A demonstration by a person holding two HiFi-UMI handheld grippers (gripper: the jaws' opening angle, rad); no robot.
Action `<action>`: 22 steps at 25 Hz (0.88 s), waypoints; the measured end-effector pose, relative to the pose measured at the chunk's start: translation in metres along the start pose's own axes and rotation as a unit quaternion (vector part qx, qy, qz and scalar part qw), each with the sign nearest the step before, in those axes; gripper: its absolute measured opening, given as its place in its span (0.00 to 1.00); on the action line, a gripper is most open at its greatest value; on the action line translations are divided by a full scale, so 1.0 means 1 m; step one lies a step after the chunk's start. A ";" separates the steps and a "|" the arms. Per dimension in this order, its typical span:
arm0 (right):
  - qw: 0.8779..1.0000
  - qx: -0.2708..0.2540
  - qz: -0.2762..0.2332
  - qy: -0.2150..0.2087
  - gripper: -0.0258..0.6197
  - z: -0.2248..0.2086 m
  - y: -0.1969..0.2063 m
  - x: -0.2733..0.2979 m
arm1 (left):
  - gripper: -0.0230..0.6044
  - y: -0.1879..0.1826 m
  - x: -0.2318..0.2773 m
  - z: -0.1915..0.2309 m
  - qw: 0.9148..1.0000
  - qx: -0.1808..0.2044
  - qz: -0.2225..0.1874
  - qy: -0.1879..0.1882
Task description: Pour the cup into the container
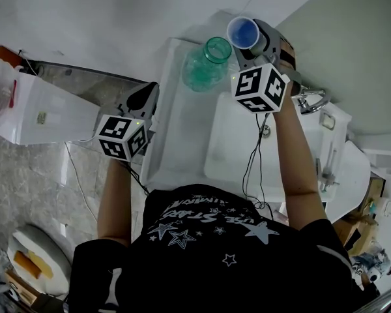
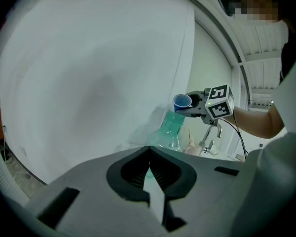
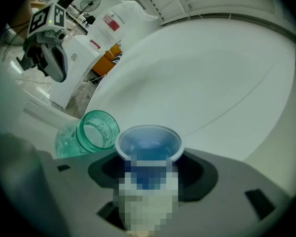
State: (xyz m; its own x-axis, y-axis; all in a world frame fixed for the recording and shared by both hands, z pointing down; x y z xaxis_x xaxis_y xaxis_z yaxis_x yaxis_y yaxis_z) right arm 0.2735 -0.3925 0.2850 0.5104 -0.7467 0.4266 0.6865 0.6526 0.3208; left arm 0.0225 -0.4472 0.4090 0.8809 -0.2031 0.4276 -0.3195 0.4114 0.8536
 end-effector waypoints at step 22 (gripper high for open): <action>0.985 -0.152 0.021 0.077 0.47 0.018 -0.001 -0.003 | 0.06 0.003 0.000 -0.005 1.000 -0.003 -0.002 0.008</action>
State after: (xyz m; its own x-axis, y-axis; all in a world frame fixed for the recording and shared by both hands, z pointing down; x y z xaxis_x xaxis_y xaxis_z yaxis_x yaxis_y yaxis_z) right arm 0.2618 -0.3884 0.2987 0.5987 -0.7454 0.2933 0.7743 0.6323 0.0265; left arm 0.0234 -0.4411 0.4099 0.8871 -0.1908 0.4202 -0.3148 0.4155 0.8534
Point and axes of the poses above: the fingertips, and each gripper's own axes: x forward along the fingers, z to its left, y out of its underside, the point moved 7 cm from there along -x, backward along the fingers, and after that the axes turned 11 degrees about z, right-handed, at the moved point
